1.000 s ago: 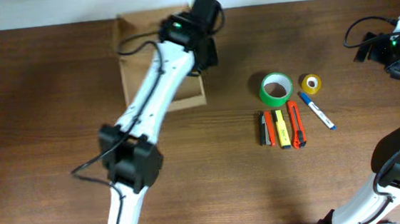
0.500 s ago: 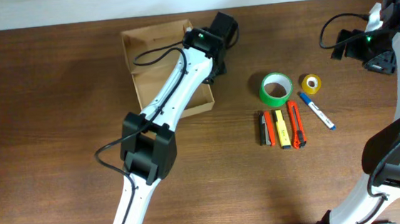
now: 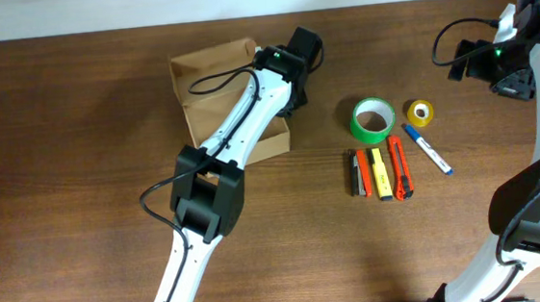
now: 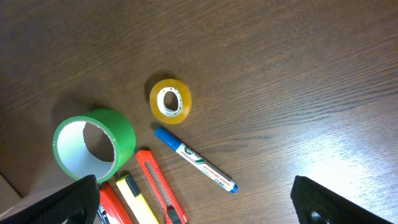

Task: Pack container
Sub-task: 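Push the cardboard box rightward toward the table center with the left gripper, then retract the left arm to the side, then grasp the green tape roll with the right gripper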

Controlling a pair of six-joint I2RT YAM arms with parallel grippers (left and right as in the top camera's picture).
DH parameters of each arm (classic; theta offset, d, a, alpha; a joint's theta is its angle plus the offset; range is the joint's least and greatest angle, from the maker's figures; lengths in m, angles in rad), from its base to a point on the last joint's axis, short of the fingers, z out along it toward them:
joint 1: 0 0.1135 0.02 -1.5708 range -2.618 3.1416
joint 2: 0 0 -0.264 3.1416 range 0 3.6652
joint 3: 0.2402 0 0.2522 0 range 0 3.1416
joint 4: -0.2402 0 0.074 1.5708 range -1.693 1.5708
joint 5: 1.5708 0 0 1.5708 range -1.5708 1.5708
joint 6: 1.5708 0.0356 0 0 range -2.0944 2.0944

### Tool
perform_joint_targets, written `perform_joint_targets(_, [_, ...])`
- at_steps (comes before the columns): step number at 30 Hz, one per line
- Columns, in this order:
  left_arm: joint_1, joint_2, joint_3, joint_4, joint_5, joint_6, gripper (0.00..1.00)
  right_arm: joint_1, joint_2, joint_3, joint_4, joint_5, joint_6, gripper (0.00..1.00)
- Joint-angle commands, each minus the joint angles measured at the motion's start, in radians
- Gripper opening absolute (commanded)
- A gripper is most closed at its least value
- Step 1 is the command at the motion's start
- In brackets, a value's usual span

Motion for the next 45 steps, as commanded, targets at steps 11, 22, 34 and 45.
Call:
perform_joint_targets(11, [0.011, 0.013, 0.236, -0.139, -0.009, 0.035, 0.58, 0.002, 0.01, 0.013, 0.029, 0.013, 0.004, 0.99])
perform_joint_targets(22, [0.1, -0.117, 0.763, -0.518, -0.323, 0.322, 0.8, -0.04, 0.01, 0.013, 0.006, 0.173, 0.004, 0.99])
perform_joint_targets(34, [0.899, -0.562, -0.014, -0.447, -0.135, 0.533, 1.0, -0.129, -0.32, 0.093, -0.1, 0.164, -0.056, 0.99])
perform_joint_targets(45, [1.163, -0.573, -0.46, -0.249, -0.043, 0.537, 1.0, 0.157, -0.072, 0.089, -0.121, -0.084, -0.074, 0.82])
